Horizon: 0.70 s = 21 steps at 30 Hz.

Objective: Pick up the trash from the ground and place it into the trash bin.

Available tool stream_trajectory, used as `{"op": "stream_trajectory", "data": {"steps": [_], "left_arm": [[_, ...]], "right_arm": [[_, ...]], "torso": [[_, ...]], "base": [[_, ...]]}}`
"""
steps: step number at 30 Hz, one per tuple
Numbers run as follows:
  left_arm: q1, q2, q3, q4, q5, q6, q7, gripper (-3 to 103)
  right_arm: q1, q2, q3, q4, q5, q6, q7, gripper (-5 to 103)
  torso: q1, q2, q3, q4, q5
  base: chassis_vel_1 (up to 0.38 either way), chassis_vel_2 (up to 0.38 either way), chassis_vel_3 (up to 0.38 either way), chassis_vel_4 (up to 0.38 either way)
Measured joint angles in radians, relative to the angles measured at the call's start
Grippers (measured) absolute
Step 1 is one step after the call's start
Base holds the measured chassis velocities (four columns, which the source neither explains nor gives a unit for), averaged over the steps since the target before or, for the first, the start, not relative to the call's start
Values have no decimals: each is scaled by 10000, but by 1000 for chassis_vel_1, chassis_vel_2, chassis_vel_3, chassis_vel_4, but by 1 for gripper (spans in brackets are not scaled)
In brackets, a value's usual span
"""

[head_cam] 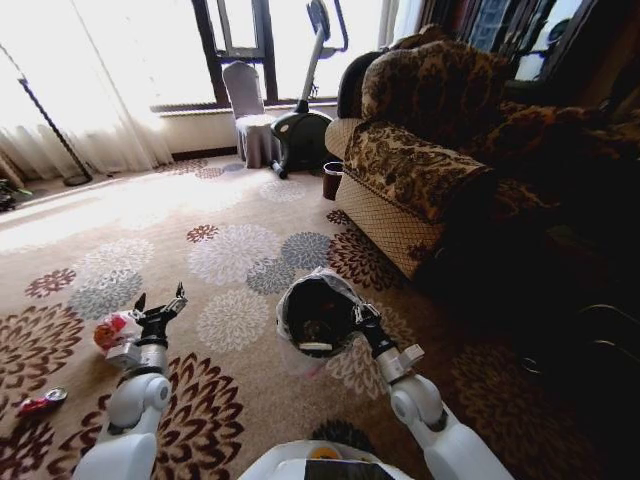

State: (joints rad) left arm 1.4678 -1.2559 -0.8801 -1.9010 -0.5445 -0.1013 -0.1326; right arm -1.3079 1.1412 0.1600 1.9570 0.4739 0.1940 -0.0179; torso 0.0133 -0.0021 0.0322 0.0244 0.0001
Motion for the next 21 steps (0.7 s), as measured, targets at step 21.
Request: {"op": "stream_trajectory", "data": {"steps": [21], "left_arm": [[-213,-32,166,730,61,-91,-252,100]], "right_arm": [[-272,-116,106,211,-96,30,-5,0]], "torso": [[1,0,0,-2,-1]], "base": [[91,92,98,96]]}}
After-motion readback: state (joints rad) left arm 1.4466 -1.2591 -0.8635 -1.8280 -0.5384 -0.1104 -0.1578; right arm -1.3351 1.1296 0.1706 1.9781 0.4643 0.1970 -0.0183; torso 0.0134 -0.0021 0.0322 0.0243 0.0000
